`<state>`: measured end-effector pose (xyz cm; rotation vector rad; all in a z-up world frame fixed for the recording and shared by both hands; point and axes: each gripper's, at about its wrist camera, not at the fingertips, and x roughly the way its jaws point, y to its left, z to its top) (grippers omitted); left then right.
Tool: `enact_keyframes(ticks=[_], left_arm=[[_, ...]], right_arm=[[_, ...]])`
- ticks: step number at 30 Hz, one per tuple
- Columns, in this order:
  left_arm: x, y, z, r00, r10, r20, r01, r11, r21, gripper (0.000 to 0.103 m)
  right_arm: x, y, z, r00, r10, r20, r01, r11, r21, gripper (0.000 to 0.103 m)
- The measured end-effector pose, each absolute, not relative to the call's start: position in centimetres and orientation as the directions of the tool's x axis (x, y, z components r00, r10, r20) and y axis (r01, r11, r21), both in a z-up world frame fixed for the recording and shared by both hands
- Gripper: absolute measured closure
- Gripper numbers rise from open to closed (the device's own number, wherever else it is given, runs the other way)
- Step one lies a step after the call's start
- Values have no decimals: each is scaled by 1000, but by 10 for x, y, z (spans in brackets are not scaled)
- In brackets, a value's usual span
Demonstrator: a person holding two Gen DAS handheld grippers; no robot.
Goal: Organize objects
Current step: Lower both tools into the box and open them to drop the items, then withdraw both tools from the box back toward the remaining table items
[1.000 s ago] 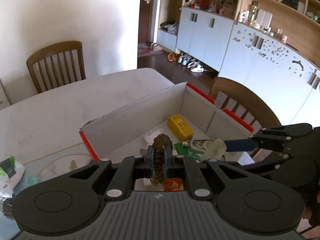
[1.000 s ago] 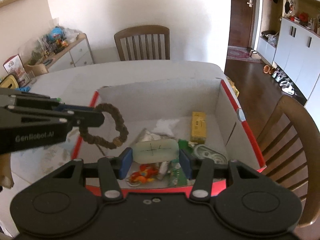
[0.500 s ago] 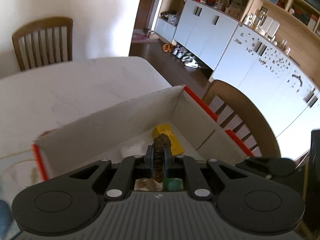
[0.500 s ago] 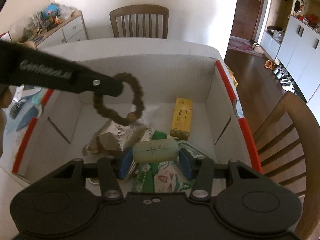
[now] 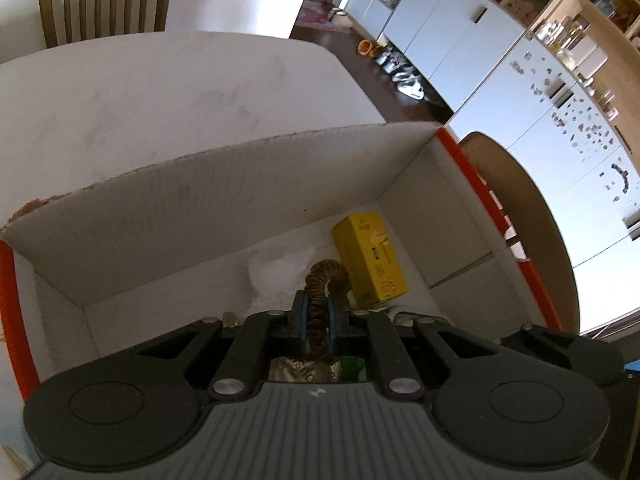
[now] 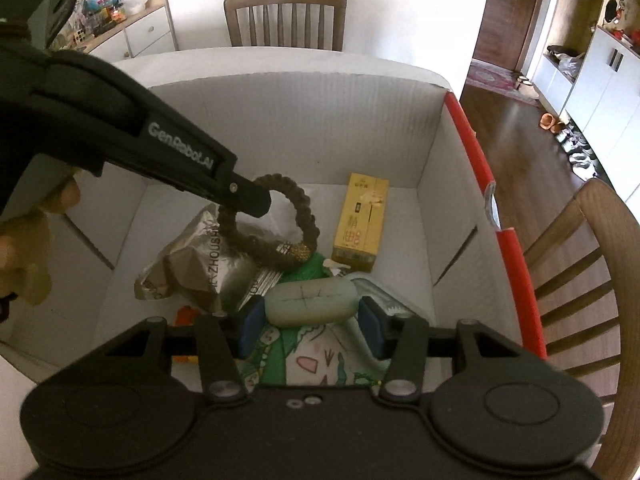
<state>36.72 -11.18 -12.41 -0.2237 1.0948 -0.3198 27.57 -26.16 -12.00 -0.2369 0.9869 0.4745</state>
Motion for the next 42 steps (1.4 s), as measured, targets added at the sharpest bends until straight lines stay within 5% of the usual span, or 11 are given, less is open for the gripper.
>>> enact_keyframes(ticks=[17, 20, 25, 42], left_arm=[[362, -117, -123, 425, -267, -865, 122, 964, -238, 88], [360, -117, -119, 433, -267, -861, 127, 964, -235, 80], [350, -116, -109, 477, -256, -841, 135, 967, -218, 41], [305, -103, -60, 571, -311, -760, 202, 950, -237, 41]], right_arm=[[281, -265, -117, 457, 272, -847, -490, 872, 15, 46], [279, -266, -115, 464, 272, -843, -486, 874, 14, 44], [275, -268, -108, 477, 276, -835, -479, 878, 17, 41], [242, -273, -62, 538, 308, -785, -464, 886, 30, 33]])
